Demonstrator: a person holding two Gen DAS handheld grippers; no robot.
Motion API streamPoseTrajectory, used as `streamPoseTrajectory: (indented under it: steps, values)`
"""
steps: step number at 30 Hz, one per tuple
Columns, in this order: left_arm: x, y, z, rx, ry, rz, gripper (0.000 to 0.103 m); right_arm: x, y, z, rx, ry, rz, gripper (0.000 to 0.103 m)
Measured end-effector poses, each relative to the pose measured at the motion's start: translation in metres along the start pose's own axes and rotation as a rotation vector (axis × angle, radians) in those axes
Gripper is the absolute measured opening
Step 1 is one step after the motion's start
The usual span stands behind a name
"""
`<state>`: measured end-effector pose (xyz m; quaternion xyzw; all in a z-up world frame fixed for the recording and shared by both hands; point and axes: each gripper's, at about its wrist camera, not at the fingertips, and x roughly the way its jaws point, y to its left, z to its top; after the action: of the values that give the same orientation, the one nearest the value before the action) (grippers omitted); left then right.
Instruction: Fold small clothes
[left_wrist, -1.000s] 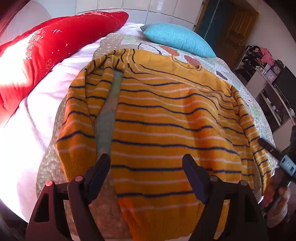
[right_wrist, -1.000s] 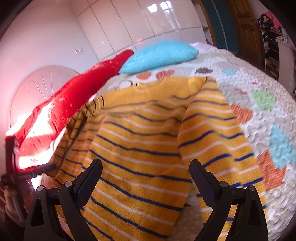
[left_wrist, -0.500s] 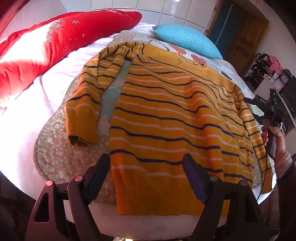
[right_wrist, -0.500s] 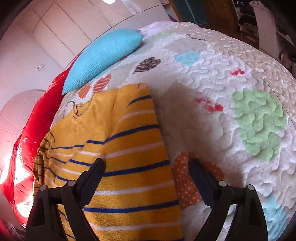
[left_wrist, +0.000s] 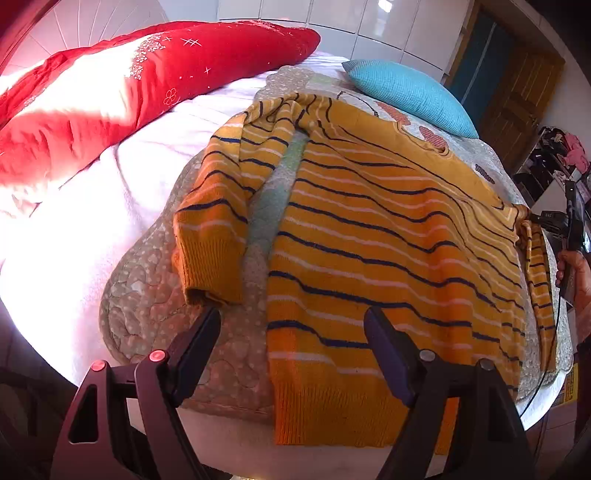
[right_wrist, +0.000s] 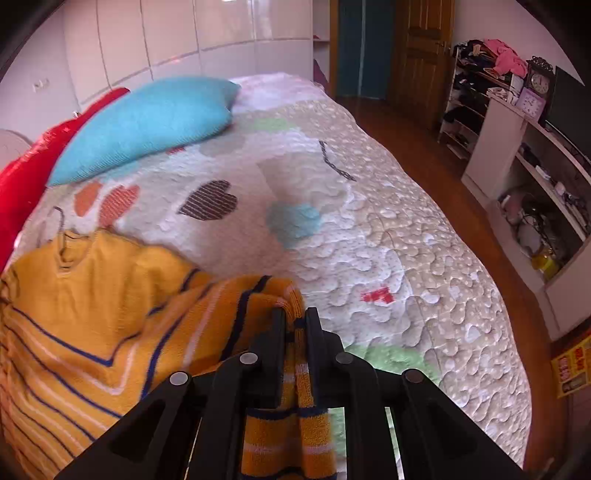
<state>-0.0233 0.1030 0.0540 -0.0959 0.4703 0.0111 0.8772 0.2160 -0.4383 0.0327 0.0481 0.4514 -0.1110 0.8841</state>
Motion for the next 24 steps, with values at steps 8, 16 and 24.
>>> streamPoseTrajectory:
  steps: [8, 16, 24]
  values:
    - [-0.014, 0.009, -0.008, -0.011, -0.013, -0.03, 0.079, -0.072, -0.041, -0.054, 0.113, -0.018, 0.27, 0.073]
    - [-0.014, 0.011, -0.018, -0.035, -0.014, -0.131, 0.08, -0.128, -0.052, -0.197, 0.15, 0.072, 0.266, 0.078]
    - [-0.043, 0.013, -0.024, -0.006, -0.076, -0.106, 0.08, -0.147, -0.029, -0.242, 0.109, 0.012, 0.334, 0.017]
